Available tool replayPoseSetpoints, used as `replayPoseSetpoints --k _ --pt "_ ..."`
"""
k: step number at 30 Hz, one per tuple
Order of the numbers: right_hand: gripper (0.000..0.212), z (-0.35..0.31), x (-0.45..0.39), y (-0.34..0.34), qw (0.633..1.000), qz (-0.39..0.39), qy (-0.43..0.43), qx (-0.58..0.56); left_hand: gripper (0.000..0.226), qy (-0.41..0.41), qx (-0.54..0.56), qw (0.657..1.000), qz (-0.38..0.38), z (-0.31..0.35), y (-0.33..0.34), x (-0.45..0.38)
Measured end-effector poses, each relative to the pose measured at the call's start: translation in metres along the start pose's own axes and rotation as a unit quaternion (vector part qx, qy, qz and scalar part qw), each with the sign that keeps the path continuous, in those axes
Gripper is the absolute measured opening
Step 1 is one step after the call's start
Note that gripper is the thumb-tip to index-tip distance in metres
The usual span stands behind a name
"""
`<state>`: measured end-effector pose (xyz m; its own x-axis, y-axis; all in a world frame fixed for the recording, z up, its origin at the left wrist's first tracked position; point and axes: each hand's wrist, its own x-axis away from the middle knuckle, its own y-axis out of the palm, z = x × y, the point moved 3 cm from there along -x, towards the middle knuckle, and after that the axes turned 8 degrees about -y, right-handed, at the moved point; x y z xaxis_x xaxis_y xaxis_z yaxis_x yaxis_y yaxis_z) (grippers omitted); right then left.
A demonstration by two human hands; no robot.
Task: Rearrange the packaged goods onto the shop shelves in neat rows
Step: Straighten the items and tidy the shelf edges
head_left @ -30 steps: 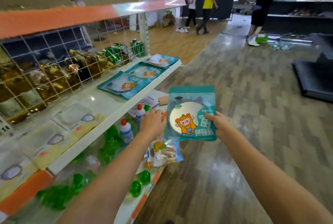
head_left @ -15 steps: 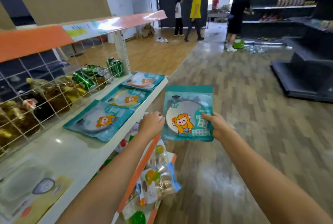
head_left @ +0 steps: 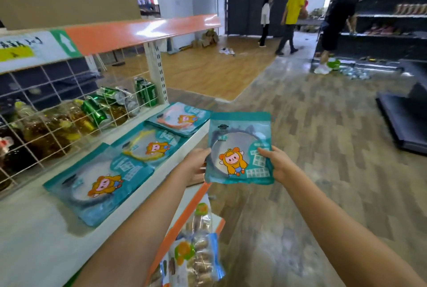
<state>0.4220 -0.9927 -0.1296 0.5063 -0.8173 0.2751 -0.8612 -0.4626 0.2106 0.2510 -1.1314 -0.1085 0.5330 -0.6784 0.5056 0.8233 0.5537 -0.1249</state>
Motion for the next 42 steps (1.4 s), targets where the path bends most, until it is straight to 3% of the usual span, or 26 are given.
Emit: replayPoseSetpoints --k 11,17,20,22,29,32,36,38,42 --pt "0.002 -0.052 -0.109 0.064 0.987 -0.146 0.031 0.065 0.016 -0.011 0.125 0.987 0.101 0.048 -0.037 -0.046" --pt "0.025 -0.052 -0.145 0.129 0.963 -0.238 0.058 0.109 0.018 -0.027 0.196 0.967 0.16 0.045 -0.083 -0.043" --pt "0.022 -0.052 -0.157 0.166 0.957 -0.26 0.061 0.117 0.013 -0.034 0.206 0.96 0.185 0.044 -0.112 -0.044" --pt "0.008 -0.054 -0.164 0.187 0.952 -0.271 0.039 0.138 0.008 -0.037 0.196 0.956 0.216 0.044 -0.132 -0.045" --pt "0.018 -0.062 -0.203 0.245 0.94 -0.266 -0.064 0.203 0.011 -0.049 0.21 0.931 0.295 0.03 -0.179 -0.047" --pt "0.015 -0.059 -0.218 0.263 0.901 -0.258 -0.149 0.315 0.018 -0.068 0.228 0.918 0.316 0.023 -0.182 -0.045" --pt "0.032 -0.059 -0.215 0.277 0.816 -0.277 -0.246 0.444 0.013 -0.094 0.259 0.902 0.332 0.015 -0.175 -0.04" --pt "0.036 -0.056 -0.215 0.283 0.778 -0.295 -0.275 0.482 0.001 -0.101 0.242 0.899 0.349 0.013 -0.171 -0.038" --pt "0.034 -0.048 -0.211 0.293 0.721 -0.333 -0.312 0.522 0.016 -0.099 0.148 0.889 0.422 0.011 -0.164 -0.038"
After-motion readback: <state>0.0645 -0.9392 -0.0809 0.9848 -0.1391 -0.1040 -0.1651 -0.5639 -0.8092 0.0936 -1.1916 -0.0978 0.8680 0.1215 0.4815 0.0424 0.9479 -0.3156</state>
